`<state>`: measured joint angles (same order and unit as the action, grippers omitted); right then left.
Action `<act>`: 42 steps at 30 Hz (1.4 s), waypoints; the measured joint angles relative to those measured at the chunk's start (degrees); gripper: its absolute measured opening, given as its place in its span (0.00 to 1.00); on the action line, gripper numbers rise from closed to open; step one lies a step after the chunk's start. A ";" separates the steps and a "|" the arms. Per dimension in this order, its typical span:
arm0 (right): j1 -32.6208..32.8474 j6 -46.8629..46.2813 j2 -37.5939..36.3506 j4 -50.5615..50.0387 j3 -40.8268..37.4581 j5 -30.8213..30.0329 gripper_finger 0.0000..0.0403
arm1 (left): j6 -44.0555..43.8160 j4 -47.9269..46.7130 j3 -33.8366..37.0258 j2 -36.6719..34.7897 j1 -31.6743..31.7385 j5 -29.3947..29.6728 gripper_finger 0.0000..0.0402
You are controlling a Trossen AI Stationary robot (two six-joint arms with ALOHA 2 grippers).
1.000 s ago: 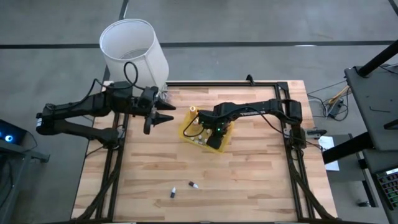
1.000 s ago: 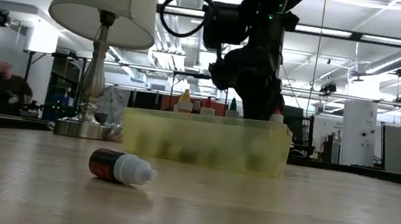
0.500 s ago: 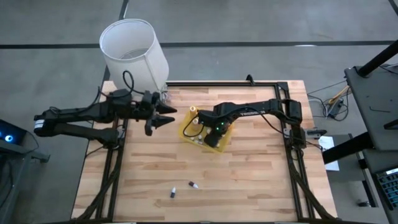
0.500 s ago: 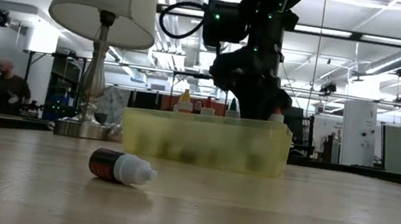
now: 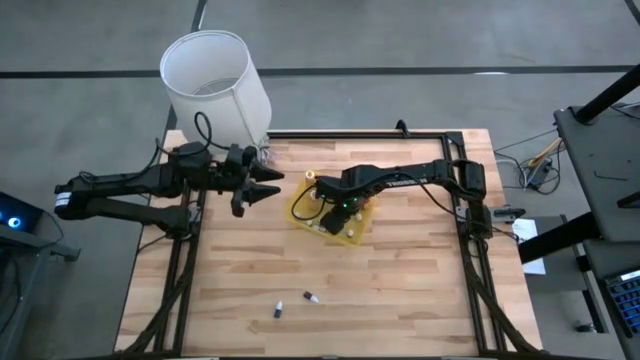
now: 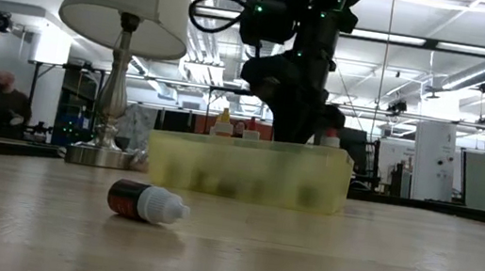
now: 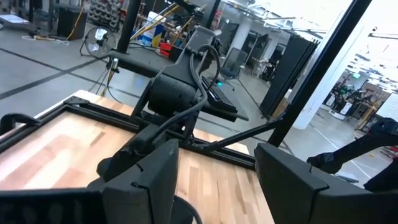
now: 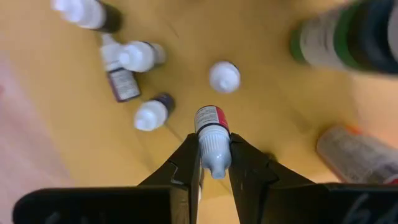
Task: Pick & Place food coloring
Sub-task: Put the small red food coloring bottle into the yellow bin
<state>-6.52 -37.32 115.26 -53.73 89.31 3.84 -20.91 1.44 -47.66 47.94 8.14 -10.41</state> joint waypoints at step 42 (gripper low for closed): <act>6.45 10.95 0.00 -7.96 6.18 1.98 0.13 | -0.15 0.03 0.11 0.24 -0.02 0.00 0.46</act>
<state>-0.07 -26.37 115.26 -61.69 95.49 5.82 -21.06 1.48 -47.55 48.18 8.12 -10.41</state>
